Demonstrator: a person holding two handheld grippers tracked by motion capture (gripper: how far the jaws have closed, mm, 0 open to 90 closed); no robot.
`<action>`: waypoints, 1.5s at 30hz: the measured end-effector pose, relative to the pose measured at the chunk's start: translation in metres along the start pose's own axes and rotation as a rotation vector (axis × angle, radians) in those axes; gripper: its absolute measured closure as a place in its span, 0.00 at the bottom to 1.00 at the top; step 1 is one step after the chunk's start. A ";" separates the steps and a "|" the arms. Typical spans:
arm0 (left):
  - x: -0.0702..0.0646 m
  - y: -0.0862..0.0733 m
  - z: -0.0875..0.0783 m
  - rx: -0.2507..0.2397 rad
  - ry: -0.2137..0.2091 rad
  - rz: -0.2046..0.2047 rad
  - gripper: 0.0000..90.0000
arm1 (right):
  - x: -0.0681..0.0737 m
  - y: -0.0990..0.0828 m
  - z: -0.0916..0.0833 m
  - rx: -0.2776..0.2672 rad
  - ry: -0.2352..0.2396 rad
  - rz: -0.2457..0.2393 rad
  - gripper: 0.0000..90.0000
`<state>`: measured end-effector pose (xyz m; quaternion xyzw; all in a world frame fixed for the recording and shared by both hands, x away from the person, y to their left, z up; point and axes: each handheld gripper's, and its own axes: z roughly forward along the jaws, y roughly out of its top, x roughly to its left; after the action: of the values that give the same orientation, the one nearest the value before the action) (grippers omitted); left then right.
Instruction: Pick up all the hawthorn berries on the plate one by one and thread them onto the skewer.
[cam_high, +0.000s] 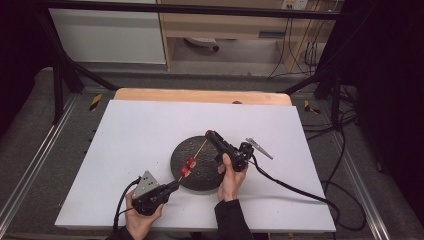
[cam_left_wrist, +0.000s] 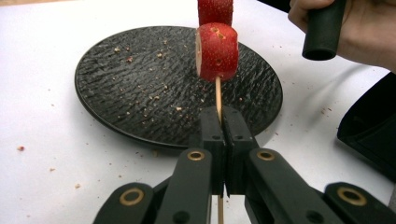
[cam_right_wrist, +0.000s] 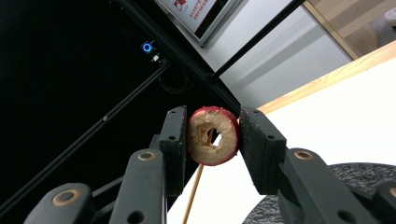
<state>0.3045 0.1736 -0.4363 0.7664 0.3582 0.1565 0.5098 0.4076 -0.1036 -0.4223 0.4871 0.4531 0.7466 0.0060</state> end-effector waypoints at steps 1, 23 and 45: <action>0.000 0.000 0.001 0.000 0.002 -0.002 0.99 | 0.000 0.000 0.000 0.003 0.001 0.002 0.71; 0.000 0.012 0.020 -0.008 -0.004 -0.020 0.99 | -0.002 -0.012 -0.001 0.060 0.010 0.012 0.71; 0.005 0.013 0.021 0.008 -0.036 -0.042 0.99 | 0.002 -0.016 -0.007 0.139 -0.032 -0.093 0.57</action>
<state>0.3258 0.1596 -0.4344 0.7633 0.3656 0.1304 0.5164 0.3946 -0.0976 -0.4329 0.4765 0.5260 0.7044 0.0140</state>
